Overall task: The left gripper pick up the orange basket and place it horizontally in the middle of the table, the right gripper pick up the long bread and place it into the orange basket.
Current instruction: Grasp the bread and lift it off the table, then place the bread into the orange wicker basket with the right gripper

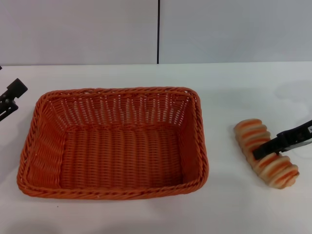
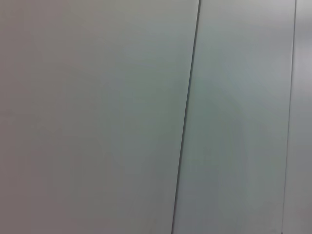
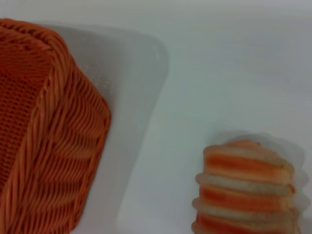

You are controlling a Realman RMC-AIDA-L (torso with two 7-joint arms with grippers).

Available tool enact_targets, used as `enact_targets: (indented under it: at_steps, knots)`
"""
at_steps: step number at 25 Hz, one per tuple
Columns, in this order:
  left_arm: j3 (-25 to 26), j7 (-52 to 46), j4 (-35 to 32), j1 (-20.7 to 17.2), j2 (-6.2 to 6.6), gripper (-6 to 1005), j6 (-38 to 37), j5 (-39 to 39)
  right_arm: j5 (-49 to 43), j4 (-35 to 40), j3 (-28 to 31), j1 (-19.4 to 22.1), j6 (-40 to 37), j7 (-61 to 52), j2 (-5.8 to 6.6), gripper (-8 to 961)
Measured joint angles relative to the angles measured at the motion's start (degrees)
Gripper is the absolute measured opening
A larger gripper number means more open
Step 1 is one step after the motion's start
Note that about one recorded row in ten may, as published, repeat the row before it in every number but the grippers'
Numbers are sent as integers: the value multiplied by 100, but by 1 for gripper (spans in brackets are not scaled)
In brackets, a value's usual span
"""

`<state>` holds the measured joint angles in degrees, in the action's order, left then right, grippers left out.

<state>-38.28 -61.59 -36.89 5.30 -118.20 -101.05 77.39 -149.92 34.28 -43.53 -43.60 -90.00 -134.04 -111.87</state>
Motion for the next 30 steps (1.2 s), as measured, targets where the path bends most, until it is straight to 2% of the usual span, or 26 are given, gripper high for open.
enact_targets:
  at_steps: [4, 9, 15, 18, 19, 20, 22, 24, 27, 28, 30]
  knots:
    - [59, 2, -6, 27, 2, 847, -2, -18, -18, 10, -36, -2, 49, 1, -6, 628]
    - [74, 5, 14, 41, -1, 847, -3, -95, -5, 80, -44, -4, 14, 23, -13, 440]
    - [76, -16, 20, 42, -1, 847, -21, -227, 33, 463, 5, 34, -234, 28, -71, 333]
    - [76, -17, 22, 43, -4, 847, -54, -239, 89, 1117, 18, 145, -601, -15, -168, 308]
    - [76, -17, 22, 43, -4, 847, -54, -239, 89, 1117, 18, 145, -601, -15, -168, 300]
    - [76, -14, 28, 47, -14, 847, -56, -248, 156, 1551, 43, 217, -839, -55, -203, 292]
    - [75, -15, 33, 48, -17, 847, -57, -256, 236, 1741, 67, 249, -969, -81, -208, 280]
    - [75, -46, 44, 50, -20, 847, -108, -289, 630, 2779, 130, 370, -1535, -307, -233, 269]
    - [76, -49, 46, 50, -20, 847, -131, -294, 658, 3085, 131, 395, -1632, -343, -262, 251]
    - [75, -50, 52, 51, -23, 847, -170, -303, 745, 3736, 145, 437, -1856, -363, -349, 245]
    - [75, -50, 56, 51, -26, 847, -190, -305, 862, 3976, 149, 439, -1974, -362, -372, 226]
